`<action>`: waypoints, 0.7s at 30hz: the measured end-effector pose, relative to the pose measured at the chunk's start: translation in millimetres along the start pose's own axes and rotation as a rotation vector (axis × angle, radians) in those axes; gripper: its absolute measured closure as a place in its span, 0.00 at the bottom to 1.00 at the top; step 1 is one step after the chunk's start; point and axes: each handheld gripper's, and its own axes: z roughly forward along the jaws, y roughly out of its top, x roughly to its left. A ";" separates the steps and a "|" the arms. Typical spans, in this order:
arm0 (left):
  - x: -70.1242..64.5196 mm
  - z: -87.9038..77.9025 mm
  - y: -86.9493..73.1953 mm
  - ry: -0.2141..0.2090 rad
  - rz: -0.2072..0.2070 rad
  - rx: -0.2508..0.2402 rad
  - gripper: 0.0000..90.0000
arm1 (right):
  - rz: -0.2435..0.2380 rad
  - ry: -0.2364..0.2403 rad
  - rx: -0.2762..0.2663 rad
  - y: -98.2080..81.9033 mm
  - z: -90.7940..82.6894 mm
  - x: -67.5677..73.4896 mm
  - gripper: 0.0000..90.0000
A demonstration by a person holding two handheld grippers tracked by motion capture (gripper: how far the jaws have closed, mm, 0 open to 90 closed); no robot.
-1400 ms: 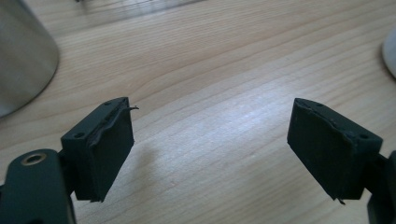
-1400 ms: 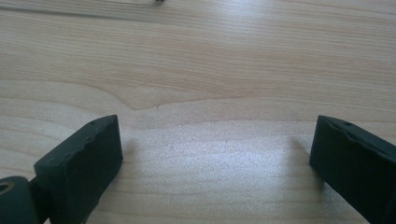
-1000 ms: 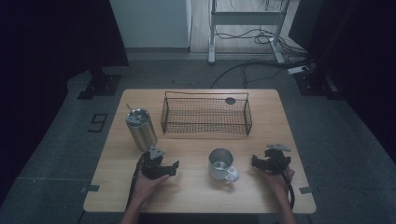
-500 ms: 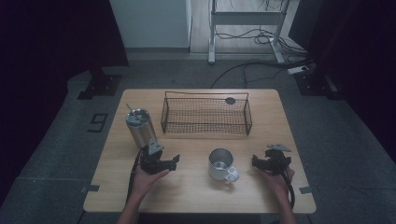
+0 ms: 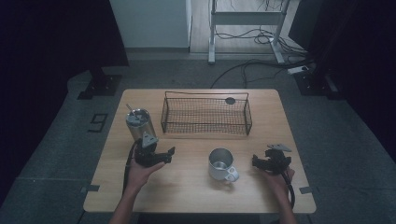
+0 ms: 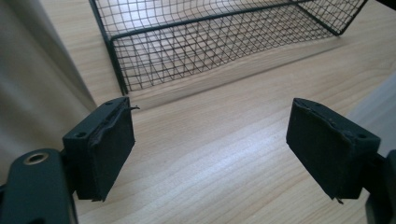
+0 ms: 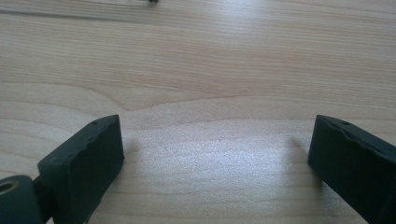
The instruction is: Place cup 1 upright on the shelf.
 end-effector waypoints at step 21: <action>34.8 -18.6 -1.0 0.079 -0.057 -0.042 0.17 | 0.006 -0.007 -0.006 0.1 0.0 -0.9 0.05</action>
